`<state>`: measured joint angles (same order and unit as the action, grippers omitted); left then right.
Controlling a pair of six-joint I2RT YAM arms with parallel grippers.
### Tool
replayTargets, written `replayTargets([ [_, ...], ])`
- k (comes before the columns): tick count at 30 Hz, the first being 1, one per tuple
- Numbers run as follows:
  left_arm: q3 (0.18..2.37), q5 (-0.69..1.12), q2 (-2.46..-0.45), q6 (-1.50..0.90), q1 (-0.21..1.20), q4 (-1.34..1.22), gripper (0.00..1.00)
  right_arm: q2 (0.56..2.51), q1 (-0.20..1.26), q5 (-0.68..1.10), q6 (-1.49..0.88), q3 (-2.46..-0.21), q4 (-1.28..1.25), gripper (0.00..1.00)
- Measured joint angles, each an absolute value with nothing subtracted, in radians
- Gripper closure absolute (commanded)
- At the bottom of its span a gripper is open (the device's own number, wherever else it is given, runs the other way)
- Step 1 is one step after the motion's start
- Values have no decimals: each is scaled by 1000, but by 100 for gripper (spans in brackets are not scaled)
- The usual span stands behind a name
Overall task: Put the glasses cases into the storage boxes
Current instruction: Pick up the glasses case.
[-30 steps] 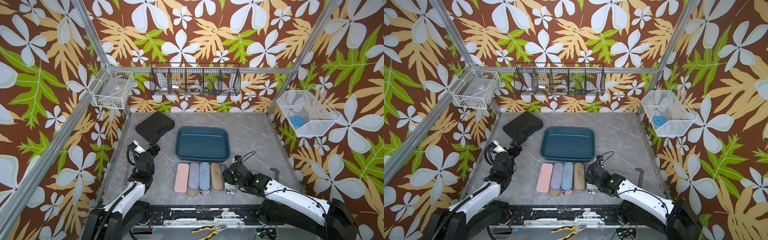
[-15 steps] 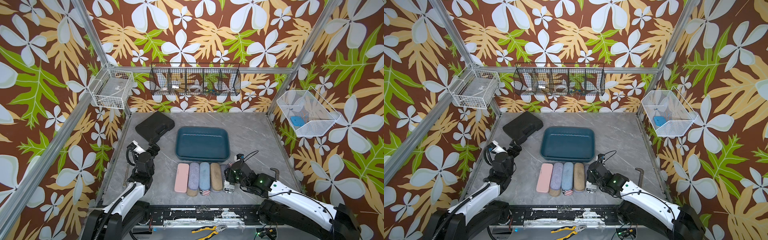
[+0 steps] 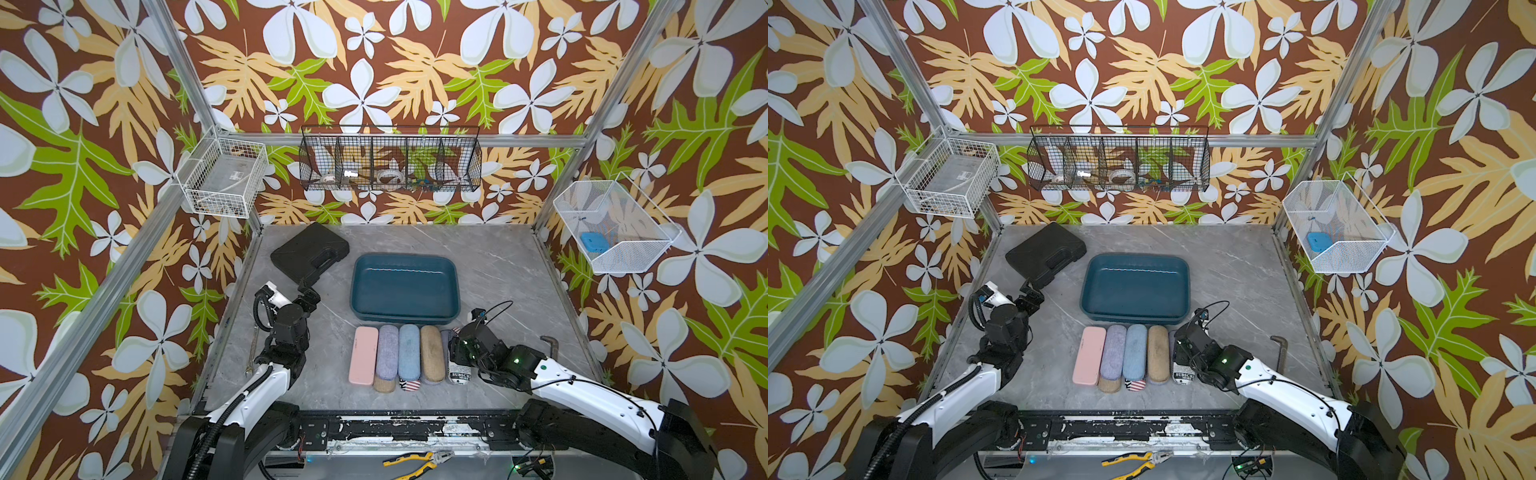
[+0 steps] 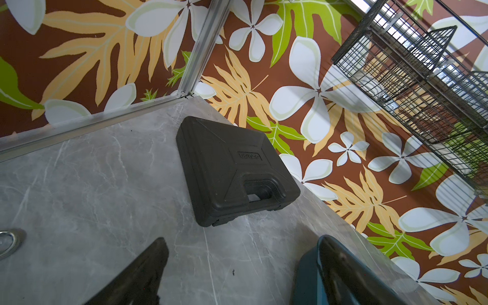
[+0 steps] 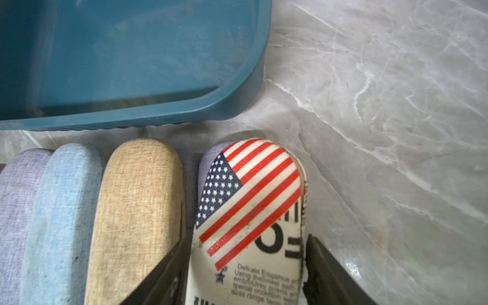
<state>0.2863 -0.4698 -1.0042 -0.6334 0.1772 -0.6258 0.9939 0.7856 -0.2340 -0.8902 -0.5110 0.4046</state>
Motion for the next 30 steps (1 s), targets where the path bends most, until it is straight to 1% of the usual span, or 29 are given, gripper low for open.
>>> replayTargets([
  [8, 275, -470, -1008, -633, 177, -627, 9, 1010, 786, -212, -905, -510, 401, 28],
  [14, 274, -470, -1016, -634, 177, -632, 9, 1015, 786, -200, -910, -510, 401, 24],
  [18, 273, -470, -1019, -634, 177, -633, 9, 1037, 795, -190, -911, -510, 406, 24],
  [19, 272, -470, -1021, -634, 177, -633, 9, 1043, 798, -188, -911, -511, 409, 25],
  [21, 269, -471, -1023, -634, 177, -636, 9, 1058, 804, -187, -910, -511, 414, 33],
  [23, 268, -470, -1026, -634, 177, -636, 9, 1068, 809, -191, -911, -515, 421, 38],
  [27, 267, -470, -1028, -635, 177, -640, 9, 1069, 819, -192, -911, -531, 442, 39],
  [29, 266, -471, -1028, -635, 177, -640, 9, 1066, 820, -195, -912, -538, 452, 45],
  [30, 266, -471, -1028, -635, 177, -640, 9, 1061, 820, -199, -912, -541, 456, 45],
])
